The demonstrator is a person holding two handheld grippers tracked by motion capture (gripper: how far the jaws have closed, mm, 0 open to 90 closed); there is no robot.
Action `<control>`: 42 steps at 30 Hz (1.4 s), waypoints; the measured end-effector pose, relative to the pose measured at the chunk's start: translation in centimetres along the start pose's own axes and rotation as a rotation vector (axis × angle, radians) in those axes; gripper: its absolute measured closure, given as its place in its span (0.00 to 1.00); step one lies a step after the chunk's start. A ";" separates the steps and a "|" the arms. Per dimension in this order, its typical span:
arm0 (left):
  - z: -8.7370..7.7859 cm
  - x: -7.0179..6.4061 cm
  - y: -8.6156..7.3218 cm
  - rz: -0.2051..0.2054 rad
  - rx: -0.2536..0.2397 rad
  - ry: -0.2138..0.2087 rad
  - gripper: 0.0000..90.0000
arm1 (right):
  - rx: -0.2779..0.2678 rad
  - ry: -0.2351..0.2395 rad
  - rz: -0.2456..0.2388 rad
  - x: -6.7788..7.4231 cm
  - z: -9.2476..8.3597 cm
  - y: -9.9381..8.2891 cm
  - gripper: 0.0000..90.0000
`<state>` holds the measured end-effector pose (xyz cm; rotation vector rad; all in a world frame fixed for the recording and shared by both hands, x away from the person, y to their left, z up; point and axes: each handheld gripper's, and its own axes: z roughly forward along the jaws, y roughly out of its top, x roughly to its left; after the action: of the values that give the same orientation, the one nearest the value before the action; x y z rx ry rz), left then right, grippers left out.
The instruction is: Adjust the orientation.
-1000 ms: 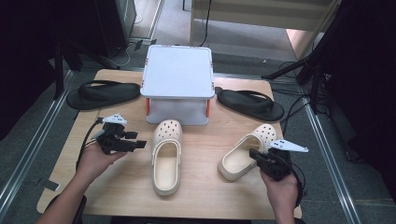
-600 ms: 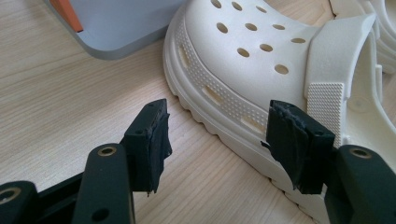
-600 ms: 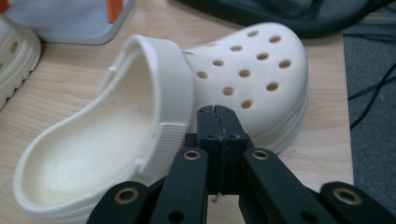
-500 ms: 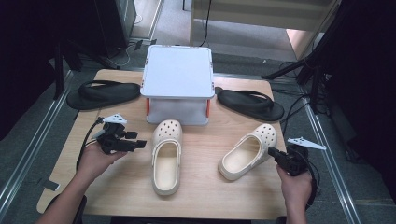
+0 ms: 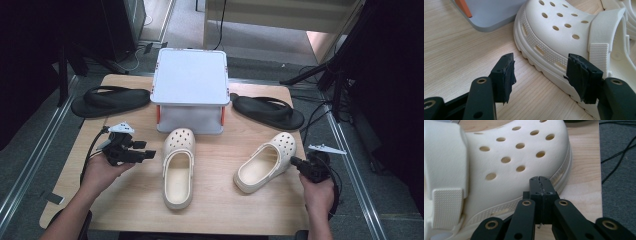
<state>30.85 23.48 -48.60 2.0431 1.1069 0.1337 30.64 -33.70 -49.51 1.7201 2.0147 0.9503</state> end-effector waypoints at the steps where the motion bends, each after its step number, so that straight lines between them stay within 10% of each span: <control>1: 0.0 0.0 0.0 0.001 0.001 0.002 0.45 | 0.002 0.009 -0.002 -0.2 0.1 0.2 1.00; 16: -0.3 0.0 -0.6 -0.014 0.006 0.014 0.45 | 0.013 0.006 -0.129 2.0 2.1 2.6 1.00; 42: 0.0 -0.1 -0.5 -0.014 0.006 0.012 0.45 | 0.019 0.068 -0.212 6.2 5.5 5.4 1.00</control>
<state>30.43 23.60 -48.91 2.0424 1.1300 0.1365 36.73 -26.00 -48.83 1.4642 2.2033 0.9327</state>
